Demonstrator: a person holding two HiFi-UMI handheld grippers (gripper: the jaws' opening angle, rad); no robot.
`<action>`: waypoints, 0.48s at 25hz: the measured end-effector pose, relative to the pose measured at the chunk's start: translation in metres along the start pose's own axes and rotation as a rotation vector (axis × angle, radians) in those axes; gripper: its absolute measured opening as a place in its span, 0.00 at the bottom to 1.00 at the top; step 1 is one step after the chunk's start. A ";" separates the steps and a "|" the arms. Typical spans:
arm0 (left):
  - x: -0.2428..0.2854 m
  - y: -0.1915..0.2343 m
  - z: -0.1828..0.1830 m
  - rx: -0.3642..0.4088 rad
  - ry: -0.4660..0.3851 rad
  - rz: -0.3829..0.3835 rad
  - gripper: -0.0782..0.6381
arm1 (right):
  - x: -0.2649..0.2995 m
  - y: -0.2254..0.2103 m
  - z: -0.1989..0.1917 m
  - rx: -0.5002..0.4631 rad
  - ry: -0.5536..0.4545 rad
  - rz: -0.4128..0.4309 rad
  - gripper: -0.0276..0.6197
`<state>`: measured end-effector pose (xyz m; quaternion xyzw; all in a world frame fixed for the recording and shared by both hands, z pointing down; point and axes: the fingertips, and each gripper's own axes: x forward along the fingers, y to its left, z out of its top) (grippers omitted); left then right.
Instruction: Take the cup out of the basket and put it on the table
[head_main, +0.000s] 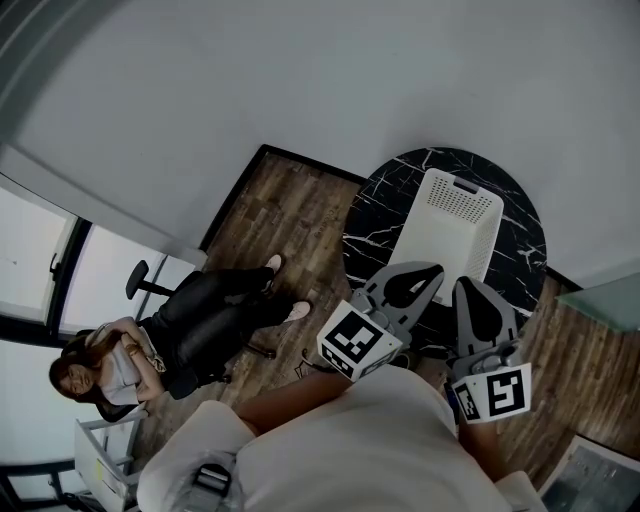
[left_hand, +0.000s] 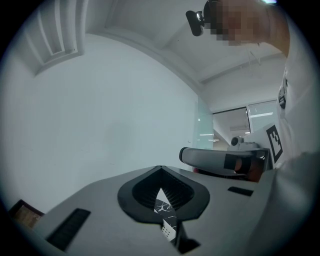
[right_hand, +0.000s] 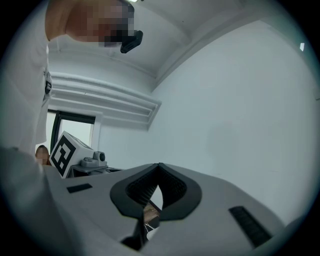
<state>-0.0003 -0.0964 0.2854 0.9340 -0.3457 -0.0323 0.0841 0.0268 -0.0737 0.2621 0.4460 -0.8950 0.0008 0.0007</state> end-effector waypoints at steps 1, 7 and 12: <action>-0.001 0.000 -0.001 -0.005 0.003 -0.002 0.12 | 0.000 0.000 -0.001 0.001 0.002 -0.002 0.05; -0.003 -0.002 -0.001 -0.008 0.003 -0.004 0.12 | -0.003 0.002 -0.002 -0.003 0.006 -0.008 0.05; -0.004 -0.008 -0.001 -0.009 0.007 -0.009 0.12 | -0.008 0.004 0.001 -0.007 0.006 -0.011 0.05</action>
